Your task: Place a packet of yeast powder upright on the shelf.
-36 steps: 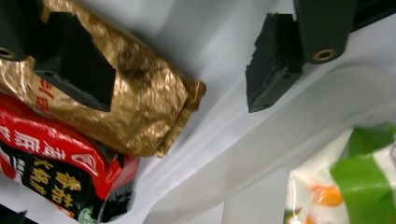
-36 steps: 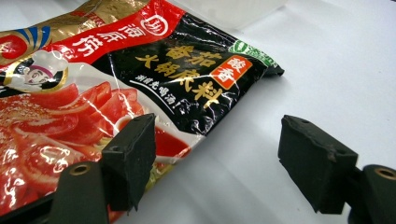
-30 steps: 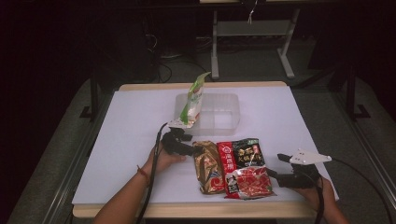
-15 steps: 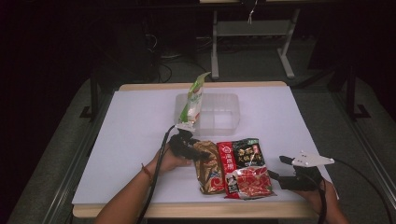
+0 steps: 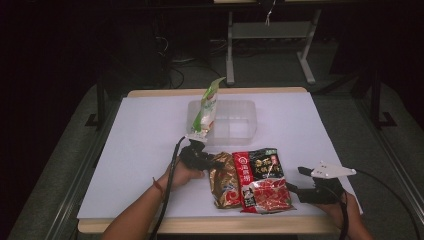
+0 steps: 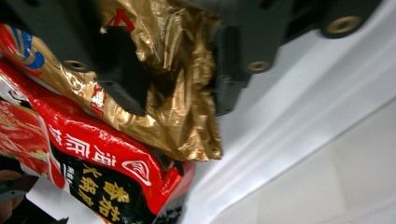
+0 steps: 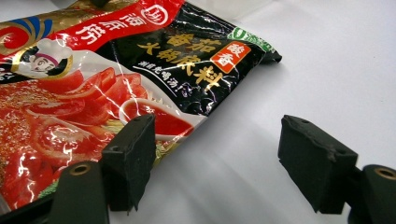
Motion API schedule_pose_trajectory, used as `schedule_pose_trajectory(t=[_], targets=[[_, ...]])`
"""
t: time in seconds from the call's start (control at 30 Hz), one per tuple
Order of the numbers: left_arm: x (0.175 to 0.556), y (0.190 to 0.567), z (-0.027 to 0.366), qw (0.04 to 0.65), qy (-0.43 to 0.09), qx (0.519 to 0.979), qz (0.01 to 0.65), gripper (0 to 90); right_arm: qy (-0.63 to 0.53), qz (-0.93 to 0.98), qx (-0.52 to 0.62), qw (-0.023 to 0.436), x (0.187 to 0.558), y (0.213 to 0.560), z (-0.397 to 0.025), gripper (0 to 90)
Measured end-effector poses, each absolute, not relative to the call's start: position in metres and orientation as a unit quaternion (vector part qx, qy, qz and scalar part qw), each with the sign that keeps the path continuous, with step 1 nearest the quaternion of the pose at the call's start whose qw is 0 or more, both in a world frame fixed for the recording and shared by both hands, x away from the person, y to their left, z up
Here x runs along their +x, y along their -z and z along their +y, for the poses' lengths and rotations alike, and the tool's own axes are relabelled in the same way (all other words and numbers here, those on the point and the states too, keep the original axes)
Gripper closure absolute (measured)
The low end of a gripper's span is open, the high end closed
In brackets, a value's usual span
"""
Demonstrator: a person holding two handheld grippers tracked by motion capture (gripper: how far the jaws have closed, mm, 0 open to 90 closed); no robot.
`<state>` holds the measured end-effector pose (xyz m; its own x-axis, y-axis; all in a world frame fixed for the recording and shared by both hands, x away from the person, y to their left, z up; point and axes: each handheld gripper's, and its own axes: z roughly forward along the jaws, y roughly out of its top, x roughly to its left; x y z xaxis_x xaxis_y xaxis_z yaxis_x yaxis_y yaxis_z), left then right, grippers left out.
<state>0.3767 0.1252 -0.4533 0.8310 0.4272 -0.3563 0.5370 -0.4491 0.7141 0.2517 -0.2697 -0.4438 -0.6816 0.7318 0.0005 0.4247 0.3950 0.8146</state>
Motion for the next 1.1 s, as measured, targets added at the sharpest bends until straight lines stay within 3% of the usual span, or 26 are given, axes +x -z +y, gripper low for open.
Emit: schedule_pose_trajectory(t=[0.4, 0.63, 0.9, 1.1], targets=[[0.368, 0.449, 0.125, 0.452, 0.004, 0.849, 0.275, 82.2, -0.419, 0.815, 0.355, 0.185, 0.253, 0.444, -0.271, 27.5], [0.362, 0.437, 0.134, 0.487, -0.006, 0.823, 0.294, 85.6, -0.423, 0.813, 0.353, 0.189, 0.255, 0.442, -0.271, 27.5], [0.34, 0.402, 0.149, 0.544, -0.042, 0.792, 0.274, 86.7, -0.428, 0.809, 0.356, 0.19, 0.259, 0.44, -0.272, 27.5], [0.334, 0.389, 0.156, 0.575, -0.026, 0.773, 0.268, 87.7, -0.43, 0.807, 0.358, 0.191, 0.262, 0.439, -0.272, 27.5]])
